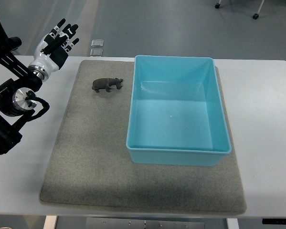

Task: Place brown hippo in blue box with left hand
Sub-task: 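Raise the left hand and open its fingers above the mat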

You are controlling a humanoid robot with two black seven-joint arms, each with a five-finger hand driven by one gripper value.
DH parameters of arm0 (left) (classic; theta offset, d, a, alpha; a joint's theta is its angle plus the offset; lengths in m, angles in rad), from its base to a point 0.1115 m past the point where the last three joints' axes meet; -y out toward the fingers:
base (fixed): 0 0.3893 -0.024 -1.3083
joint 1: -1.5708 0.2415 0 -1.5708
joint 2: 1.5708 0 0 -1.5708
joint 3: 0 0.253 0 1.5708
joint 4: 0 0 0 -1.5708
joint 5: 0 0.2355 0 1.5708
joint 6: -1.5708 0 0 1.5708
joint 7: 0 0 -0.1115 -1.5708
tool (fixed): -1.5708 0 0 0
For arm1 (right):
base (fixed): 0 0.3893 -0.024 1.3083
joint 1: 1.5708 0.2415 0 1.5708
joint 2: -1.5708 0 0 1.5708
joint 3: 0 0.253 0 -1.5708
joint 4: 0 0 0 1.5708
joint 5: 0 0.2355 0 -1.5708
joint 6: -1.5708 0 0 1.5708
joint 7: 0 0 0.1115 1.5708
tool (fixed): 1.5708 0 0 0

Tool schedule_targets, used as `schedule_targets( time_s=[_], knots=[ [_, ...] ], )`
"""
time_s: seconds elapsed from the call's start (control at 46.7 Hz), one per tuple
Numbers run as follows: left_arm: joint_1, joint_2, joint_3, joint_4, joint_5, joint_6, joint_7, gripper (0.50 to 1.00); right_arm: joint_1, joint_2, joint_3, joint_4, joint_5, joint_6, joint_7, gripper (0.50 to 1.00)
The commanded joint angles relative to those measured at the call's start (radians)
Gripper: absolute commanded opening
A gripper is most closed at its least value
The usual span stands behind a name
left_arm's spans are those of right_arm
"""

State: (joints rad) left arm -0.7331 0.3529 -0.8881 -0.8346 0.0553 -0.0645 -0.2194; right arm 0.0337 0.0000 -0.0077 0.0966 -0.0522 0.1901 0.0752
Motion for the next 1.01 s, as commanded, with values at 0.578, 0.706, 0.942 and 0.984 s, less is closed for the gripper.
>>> schedule_targets(
  time_s=[0.578,0.706,0.942,0.984],
  knots=[
    [-0.009,0.011,-0.012,0.012,-0.011,-0.038,0.0,0.996,0.0,0.0,0.0,0.0,0.0,0.0,0.0,0.936],
    [-0.011,0.012,-0.002,0.014,-0.002,-0.04,0.0,0.994,0.0,0.0,0.0,0.0,0.0,0.0,0.0,0.936],
    [-0.034,0.052,0.006,0.017,0.011,-0.077,-0.002,0.994,0.0,0.0,0.0,0.0,0.0,0.0,0.0,0.936],
    [-0.037,0.064,0.008,0.017,0.023,-0.081,-0.002,0.994,0.0,0.0,0.0,0.0,0.0,0.0,0.0,0.936]
  ],
)
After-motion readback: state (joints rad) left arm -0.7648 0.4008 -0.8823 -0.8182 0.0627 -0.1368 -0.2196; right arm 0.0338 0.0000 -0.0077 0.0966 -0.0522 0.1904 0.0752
